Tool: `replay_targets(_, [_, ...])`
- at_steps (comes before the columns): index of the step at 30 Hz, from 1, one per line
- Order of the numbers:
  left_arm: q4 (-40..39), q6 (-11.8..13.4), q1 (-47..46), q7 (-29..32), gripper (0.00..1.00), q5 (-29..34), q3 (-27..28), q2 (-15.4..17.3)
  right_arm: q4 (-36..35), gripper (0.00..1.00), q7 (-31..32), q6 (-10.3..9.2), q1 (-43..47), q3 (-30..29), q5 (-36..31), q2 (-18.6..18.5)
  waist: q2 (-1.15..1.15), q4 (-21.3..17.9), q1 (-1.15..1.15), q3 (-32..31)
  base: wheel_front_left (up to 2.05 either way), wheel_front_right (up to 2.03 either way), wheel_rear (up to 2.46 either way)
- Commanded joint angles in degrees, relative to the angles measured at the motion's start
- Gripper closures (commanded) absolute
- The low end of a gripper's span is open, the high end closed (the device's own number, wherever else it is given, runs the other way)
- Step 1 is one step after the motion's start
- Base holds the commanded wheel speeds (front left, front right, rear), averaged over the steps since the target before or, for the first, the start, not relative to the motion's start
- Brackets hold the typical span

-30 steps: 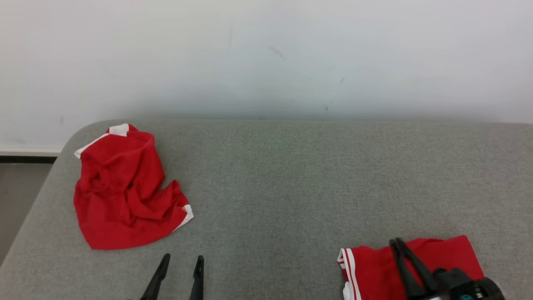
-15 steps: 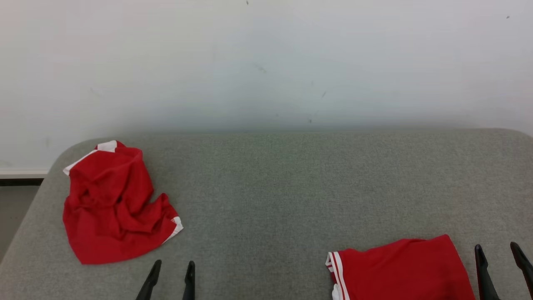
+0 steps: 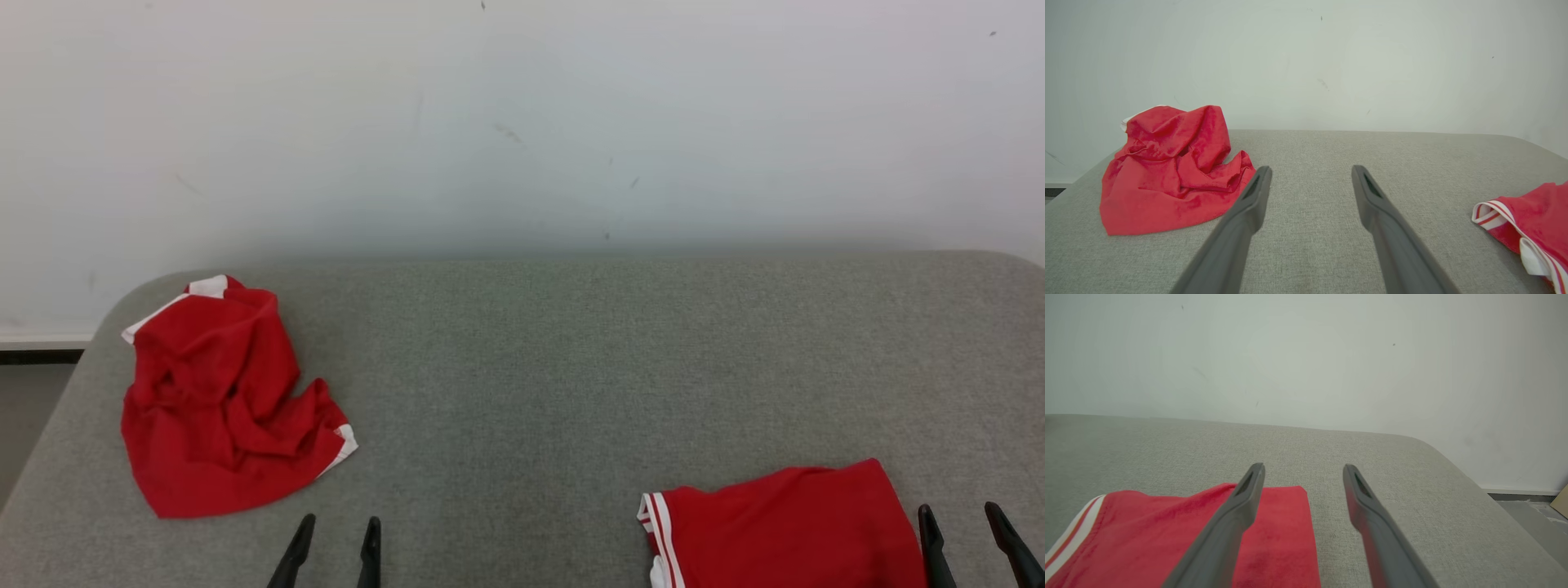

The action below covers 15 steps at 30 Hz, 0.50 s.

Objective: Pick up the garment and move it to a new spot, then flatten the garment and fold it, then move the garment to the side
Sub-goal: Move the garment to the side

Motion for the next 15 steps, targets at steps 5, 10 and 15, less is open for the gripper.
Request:
replay_targets(5, [-0.1,0.0,0.9,0.0,0.00,0.1,0.1,0.2,2.3,0.00,1.8,0.00,-2.5,2.2,5.6,-1.4,0.00,-0.4,0.00,0.7,0.00,0.00,0.00])
replay_targets(10, [0.2,0.1,0.7,0.0,0.00,0.1,-0.6,0.2,0.5,0.00,17.6,0.00,-5.0,6.7,14.9,-8.2,0.00,-0.6,0.00,1.7,0.00,0.00,0.00])
replay_targets(15, [0.5,0.4,-0.2,0.0,0.00,-0.5,-1.7,0.2,-1.9,0.00,31.0,0.00,-6.4,10.4,21.0,-15.3,0.00,-0.2,0.00,2.9,0.00,0.00,0.00])
